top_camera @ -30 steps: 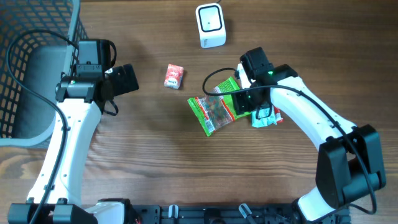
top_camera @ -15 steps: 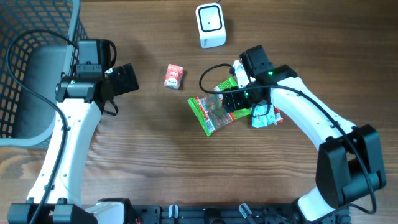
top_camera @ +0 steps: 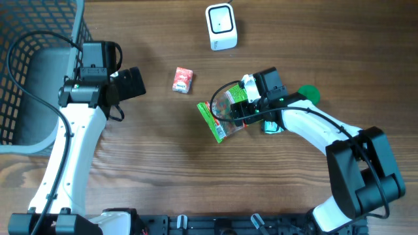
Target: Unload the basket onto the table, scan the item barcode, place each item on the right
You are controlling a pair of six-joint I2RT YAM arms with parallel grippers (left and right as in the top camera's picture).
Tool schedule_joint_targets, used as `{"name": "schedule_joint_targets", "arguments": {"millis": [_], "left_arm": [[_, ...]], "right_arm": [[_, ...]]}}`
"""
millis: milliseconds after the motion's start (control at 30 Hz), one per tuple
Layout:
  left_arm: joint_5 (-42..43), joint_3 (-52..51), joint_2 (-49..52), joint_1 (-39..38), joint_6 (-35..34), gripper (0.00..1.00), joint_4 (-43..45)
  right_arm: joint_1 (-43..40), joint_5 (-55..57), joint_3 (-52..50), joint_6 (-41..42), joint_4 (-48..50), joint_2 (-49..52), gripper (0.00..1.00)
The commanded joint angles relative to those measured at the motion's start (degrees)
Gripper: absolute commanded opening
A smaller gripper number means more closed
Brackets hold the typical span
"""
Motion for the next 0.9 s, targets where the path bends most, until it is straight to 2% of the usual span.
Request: {"name": "schedule_joint_targets", "arguments": {"millis": [0, 733, 867], "left_arm": [[-0.3, 0.4, -0.2, 0.3, 0.5, 1.00, 0.1], [-0.3, 0.4, -0.2, 0.3, 0.5, 1.00, 0.1], [-0.3, 0.4, -0.2, 0.3, 0.5, 1.00, 0.1]], "right_arm": [[0.2, -0.7, -0.6, -1.0, 0.0, 0.1, 0.93], [0.2, -0.8, -0.6, -1.0, 0.3, 0.1, 0.93], [0.2, -5.6, -0.3, -1.2, 1.4, 0.1, 0.93]]}}
